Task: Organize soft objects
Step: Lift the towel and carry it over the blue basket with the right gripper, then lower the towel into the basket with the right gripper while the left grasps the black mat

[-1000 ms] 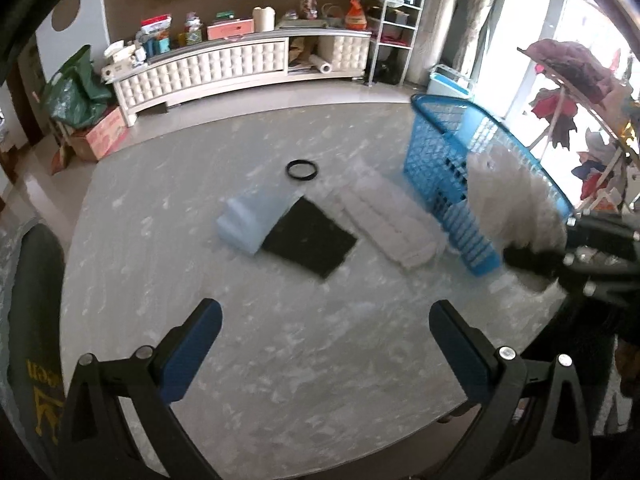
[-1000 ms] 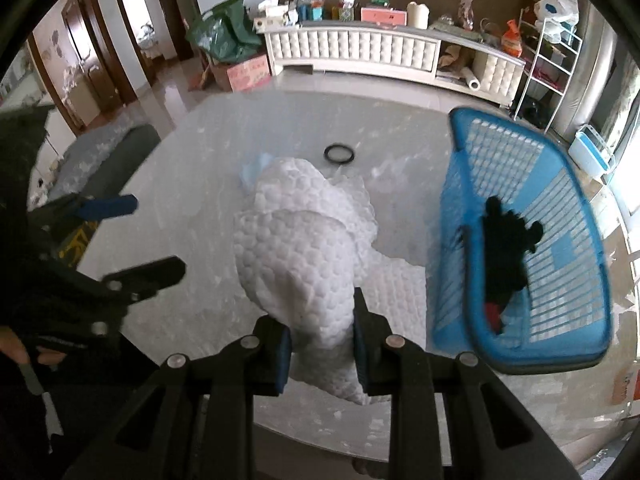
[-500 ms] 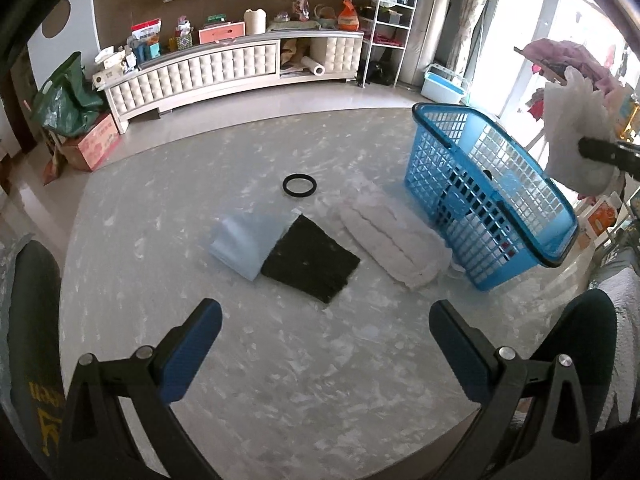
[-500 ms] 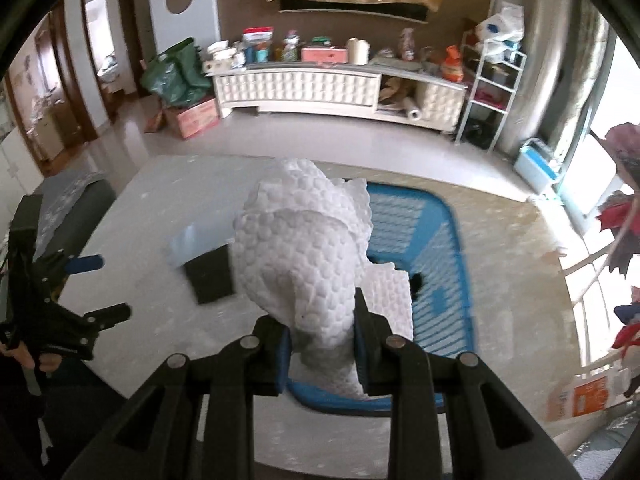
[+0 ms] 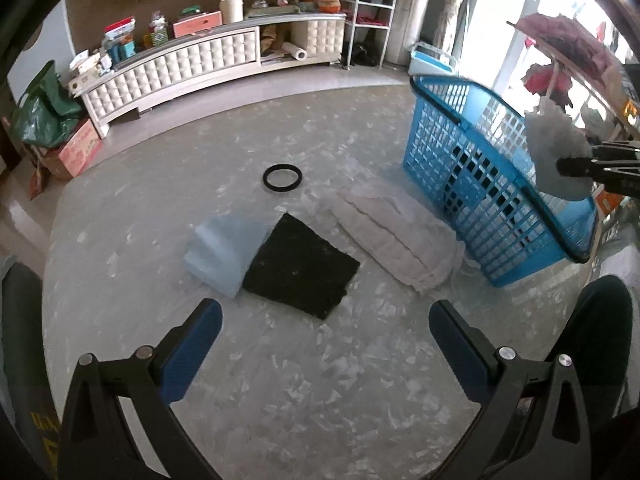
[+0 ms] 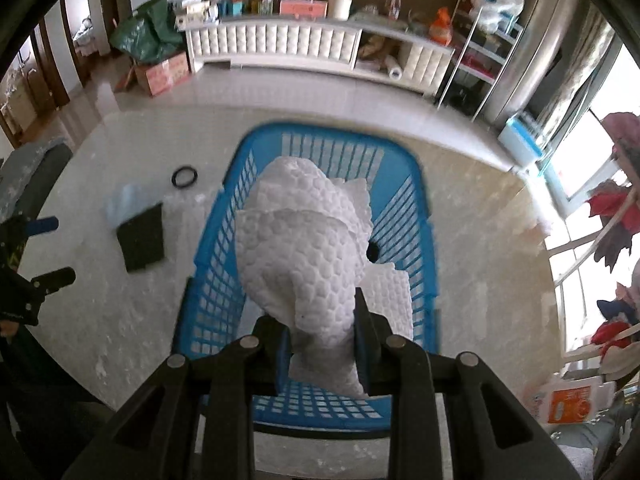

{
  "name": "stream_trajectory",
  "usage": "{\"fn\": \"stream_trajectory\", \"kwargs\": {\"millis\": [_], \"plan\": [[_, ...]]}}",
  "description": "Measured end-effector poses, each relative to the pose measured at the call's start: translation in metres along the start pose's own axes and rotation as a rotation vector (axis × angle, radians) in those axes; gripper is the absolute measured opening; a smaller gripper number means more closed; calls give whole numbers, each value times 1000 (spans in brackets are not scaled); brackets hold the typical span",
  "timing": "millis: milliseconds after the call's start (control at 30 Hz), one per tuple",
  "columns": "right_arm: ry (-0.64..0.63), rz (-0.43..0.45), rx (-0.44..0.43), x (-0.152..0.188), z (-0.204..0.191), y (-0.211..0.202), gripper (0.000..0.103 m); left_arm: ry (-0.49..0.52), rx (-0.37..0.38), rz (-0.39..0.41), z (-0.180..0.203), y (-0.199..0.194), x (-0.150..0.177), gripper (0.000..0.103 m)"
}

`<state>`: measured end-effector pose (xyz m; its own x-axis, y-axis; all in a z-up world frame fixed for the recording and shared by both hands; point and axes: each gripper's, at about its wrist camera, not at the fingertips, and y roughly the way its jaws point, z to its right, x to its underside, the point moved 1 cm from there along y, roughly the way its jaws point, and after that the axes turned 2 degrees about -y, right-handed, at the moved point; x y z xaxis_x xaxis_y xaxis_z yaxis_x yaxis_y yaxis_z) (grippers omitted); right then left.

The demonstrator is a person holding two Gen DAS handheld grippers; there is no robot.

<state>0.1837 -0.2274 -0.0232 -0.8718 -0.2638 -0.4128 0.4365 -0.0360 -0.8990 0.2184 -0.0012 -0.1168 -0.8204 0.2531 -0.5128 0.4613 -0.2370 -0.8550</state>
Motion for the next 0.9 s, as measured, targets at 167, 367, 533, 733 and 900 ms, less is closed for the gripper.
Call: {"fn": "stream_trajectory", "kwargs": {"millis": [167, 367, 533, 733, 900], "plan": [[16, -90, -30, 6, -1, 31, 25, 61, -6, -29, 5, 22, -3, 103], [37, -171, -46, 9, 6, 58, 25, 115, 1, -71, 7, 49, -4, 103], [25, -236, -44, 9, 3, 72, 26, 185, -21, -95, 10, 77, -6, 103], [36, -277, -51, 10, 3, 83, 27, 287, -60, -141, 10, 107, -4, 99], [45, -280, -56, 8, 7, 88, 28, 293, -70, -162, 6, 118, -6, 94]]}}
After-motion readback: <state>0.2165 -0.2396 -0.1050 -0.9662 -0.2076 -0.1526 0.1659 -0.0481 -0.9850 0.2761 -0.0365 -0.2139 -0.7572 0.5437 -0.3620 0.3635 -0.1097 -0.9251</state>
